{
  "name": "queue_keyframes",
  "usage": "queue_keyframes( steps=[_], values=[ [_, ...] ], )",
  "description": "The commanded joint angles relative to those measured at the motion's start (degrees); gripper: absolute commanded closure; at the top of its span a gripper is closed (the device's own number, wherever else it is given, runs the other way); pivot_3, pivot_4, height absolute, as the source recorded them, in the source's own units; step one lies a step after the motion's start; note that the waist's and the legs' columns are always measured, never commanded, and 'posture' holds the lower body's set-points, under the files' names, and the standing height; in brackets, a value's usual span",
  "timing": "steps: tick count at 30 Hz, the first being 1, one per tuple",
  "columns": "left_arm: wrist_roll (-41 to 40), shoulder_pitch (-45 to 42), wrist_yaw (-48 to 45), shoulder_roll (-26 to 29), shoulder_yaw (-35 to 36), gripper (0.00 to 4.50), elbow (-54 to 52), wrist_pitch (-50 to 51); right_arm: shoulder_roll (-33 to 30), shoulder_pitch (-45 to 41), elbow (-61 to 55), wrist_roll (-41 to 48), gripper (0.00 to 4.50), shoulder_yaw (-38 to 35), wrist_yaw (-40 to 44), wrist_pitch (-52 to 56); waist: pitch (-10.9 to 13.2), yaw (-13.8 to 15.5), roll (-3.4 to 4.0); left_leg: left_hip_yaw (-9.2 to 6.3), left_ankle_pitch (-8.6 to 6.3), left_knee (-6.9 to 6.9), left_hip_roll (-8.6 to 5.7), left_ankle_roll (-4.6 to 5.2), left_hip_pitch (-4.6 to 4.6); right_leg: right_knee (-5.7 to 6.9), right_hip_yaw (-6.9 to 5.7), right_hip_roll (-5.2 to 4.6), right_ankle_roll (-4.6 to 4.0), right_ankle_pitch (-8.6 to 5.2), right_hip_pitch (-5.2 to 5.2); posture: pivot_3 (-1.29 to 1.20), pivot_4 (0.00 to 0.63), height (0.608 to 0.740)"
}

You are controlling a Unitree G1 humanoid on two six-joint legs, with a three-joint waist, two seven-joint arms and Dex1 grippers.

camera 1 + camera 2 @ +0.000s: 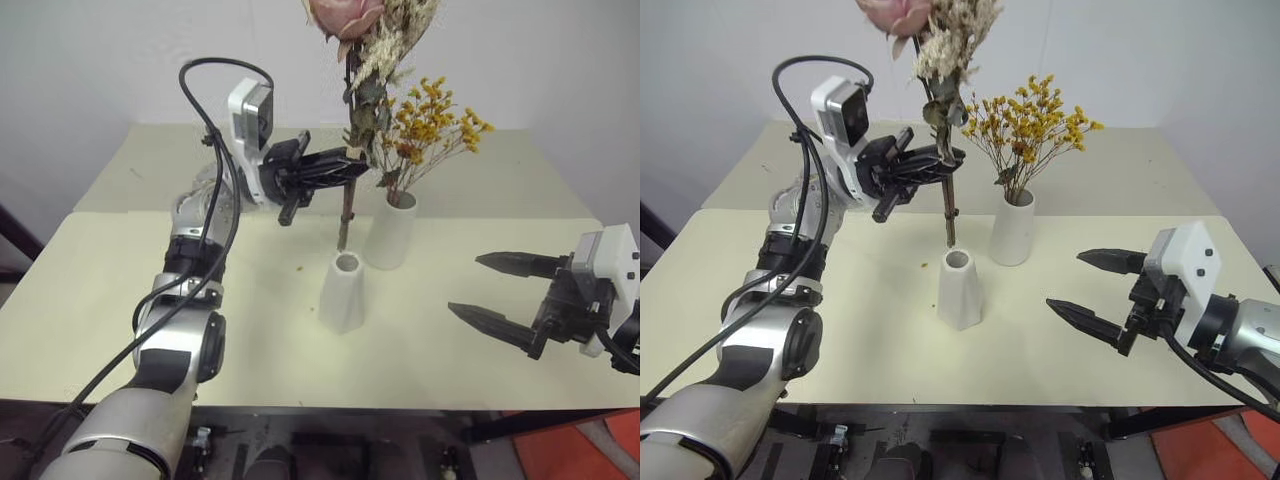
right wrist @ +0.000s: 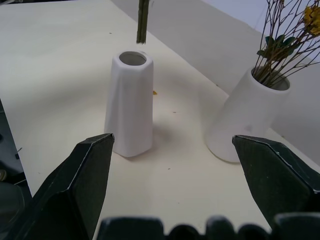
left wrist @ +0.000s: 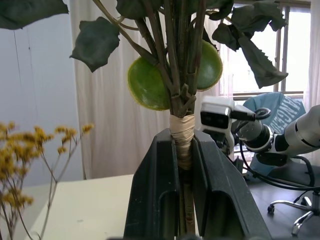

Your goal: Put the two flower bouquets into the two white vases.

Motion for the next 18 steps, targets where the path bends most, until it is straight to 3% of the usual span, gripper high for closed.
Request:
queue_keyframes(
  steps=[1,18],
  values=[
    [-1.32,-1.08,0.67,-0.35,1.55,4.38,-1.64,1.42,0.17,-0.58,-0.7,-0.2,0.0,-0.76,-0.42,-1.84,0.0,-0.01,0.0,0.0,0.0,0.0,0.0,0.0,0.01,0.01,0.0,0.0,0.0,0.0,0.0,0.0,0.15,0.74],
    [-1.74,3.47,2.0,-2.84,1.33,4.38,-6.39,6.49,0.35,0.25,-1.61,-0.01,0.0,-1.02,-1.0,-1.53,0.0,-0.01,0.0,-0.01,0.0,0.03,0.01,0.01,0.0,0.03,0.0,0.01,0.0,0.0,0.0,0.0,0.15,0.74]
  ],
)
